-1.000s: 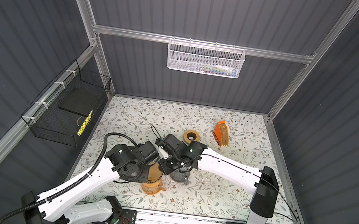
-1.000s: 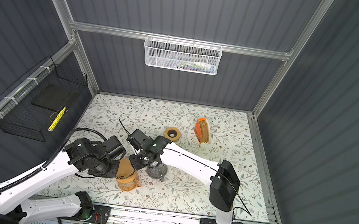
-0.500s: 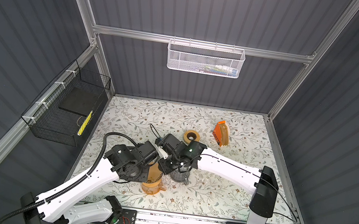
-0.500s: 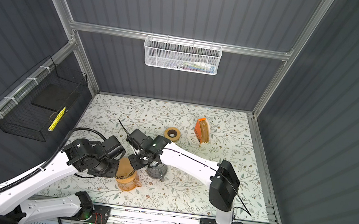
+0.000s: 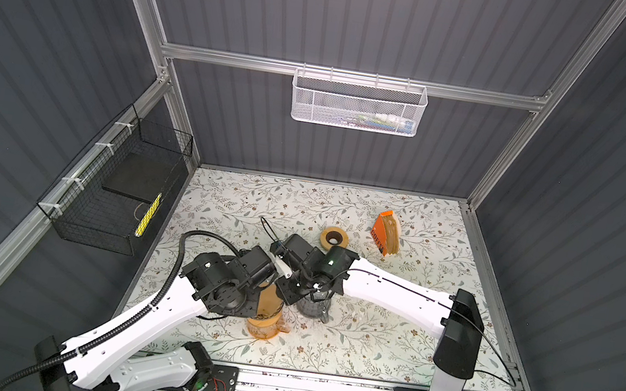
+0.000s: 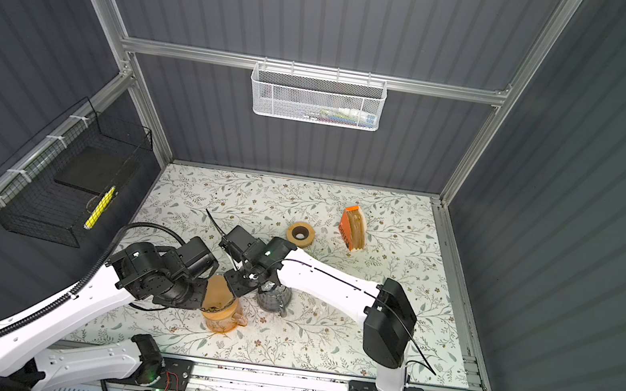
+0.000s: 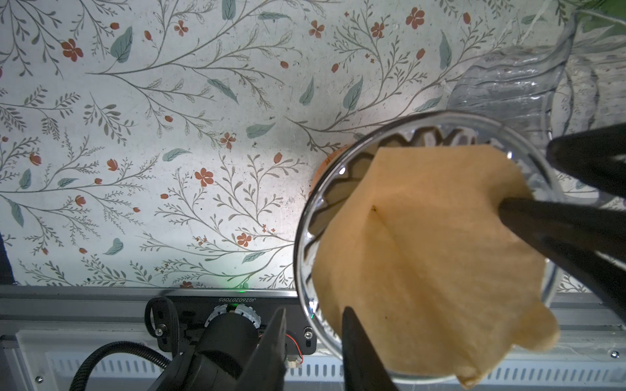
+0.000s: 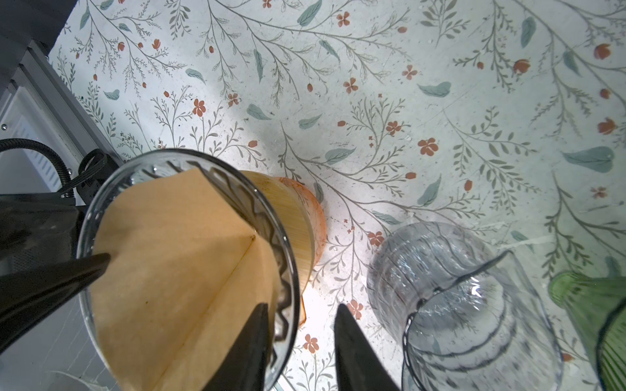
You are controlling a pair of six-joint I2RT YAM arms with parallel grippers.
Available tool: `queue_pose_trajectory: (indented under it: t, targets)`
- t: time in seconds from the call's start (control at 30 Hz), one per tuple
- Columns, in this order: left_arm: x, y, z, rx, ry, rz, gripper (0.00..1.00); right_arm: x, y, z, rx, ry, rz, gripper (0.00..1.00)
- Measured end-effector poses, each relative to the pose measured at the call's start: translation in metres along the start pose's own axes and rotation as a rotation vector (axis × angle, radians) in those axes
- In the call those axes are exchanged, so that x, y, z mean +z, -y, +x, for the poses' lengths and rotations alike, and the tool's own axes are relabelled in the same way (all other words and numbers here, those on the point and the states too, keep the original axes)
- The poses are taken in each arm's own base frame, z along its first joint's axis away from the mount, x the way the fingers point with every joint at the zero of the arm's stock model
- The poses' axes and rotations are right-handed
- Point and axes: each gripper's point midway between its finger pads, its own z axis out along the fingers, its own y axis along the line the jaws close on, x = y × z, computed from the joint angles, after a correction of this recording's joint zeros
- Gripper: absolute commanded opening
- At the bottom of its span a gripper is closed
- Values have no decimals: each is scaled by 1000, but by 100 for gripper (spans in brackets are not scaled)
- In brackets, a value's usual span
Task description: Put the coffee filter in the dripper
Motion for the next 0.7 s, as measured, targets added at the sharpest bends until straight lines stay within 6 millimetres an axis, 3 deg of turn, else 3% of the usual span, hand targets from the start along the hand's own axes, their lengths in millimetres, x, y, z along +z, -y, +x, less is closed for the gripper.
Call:
queue_pose_trajectory:
  t: [0.7]
  targets:
    - [-13,1,-8,-16,58,35,30,-15,-6,-6,-2,34,-30,36]
